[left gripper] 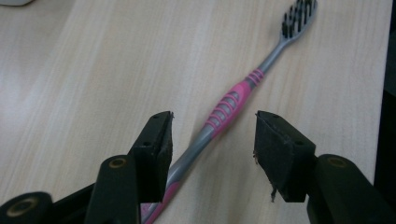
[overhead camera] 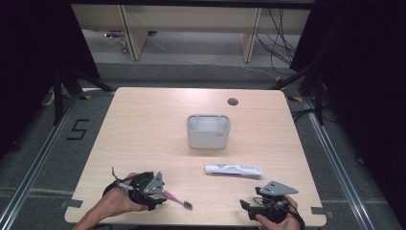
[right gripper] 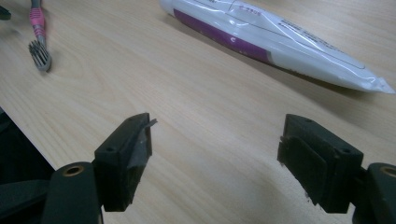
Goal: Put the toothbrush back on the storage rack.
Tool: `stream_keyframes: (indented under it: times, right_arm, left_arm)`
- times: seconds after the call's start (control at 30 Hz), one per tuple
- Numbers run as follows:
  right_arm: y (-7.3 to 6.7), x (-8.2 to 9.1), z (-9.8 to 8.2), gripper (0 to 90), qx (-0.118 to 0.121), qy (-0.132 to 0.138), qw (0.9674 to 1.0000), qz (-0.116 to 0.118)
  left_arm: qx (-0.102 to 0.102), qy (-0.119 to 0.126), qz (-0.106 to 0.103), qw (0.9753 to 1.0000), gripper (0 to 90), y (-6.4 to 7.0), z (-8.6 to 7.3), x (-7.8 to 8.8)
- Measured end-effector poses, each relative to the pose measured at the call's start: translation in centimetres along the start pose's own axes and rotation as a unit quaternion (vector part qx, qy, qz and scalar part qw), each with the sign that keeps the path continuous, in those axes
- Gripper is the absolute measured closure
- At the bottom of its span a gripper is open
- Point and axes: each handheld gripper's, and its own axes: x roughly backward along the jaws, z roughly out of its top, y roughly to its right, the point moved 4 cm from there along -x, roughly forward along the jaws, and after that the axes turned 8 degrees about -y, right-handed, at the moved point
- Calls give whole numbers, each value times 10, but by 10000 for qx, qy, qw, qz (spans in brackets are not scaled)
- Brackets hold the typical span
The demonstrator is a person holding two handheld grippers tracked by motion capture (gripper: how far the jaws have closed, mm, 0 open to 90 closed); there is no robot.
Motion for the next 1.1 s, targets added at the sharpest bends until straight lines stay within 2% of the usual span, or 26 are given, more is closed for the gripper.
stream_keyframes:
  times: [0.1, 0.2, 0.23, 0.3, 0.33, 0.4, 0.43, 0.5, 0.53, 0.63, 0.7, 0.77, 1.1]
  right_arm:
    - [-1, 0, 0, 256, 54, -43, 10000, -48]
    - [-1, 1, 0, 257, 64, -52, 10000, -44]
    - [-1, 1, 0, 257, 70, -51, 10000, -44]
    - [-1, 1, 0, 258, 85, -42, 9999, -40]
    - [-3, 1, 0, 257, -22, -73, 10000, -9]
    - [-1, 0, 1, 258, 157, -11, 9999, -35]
    - [-1, 0, 1, 258, 157, -11, 9999, -35]
    - [-3, 0, 0, 257, 99, -20, 9999, -14]
    - [-2, 0, 1, 257, 128, -27, 9999, 1]
    - [-2, 0, 1, 258, 139, -20, 9999, 10]
    - [-2, 0, 1, 258, 161, -22, 9999, 33]
    - [-2, 1, 1, 258, 148, -27, 9999, -23]
    - [-2, 1, 1, 258, 180, -32, 9998, -24]
  left_arm:
    - [-146, -71, -32, 9999, 512, 1, 3, -1]
    - [-187, -69, -58, 9998, 541, 1, 7, -3]
    - [-270, -164, -75, 9995, 550, 0, 8, -3]
    - [-148, -65, -113, 9998, 574, 2, 10, -6]
    - [-186, -108, -106, 9997, 583, 1, 10, -6]
    - [-206, -156, -186, 9995, 621, 0, 11, -7]
    - [-185, -183, -198, 9995, 630, 1, 11, -8]
    - [-297, -325, -226, 9988, 634, 0, 10, -8]
    - [-214, -269, -247, 9991, 640, 2, 11, -9]
    - [-189, -281, -294, 9990, 657, 3, 12, -9]
    - [-300, -411, -300, 9983, 664, 2, 11, -9]
    - [-316, -477, -337, 9978, 679, 3, 11, -10]
    - [-173, -626, -425, 9970, 759, 5, 15, -11]
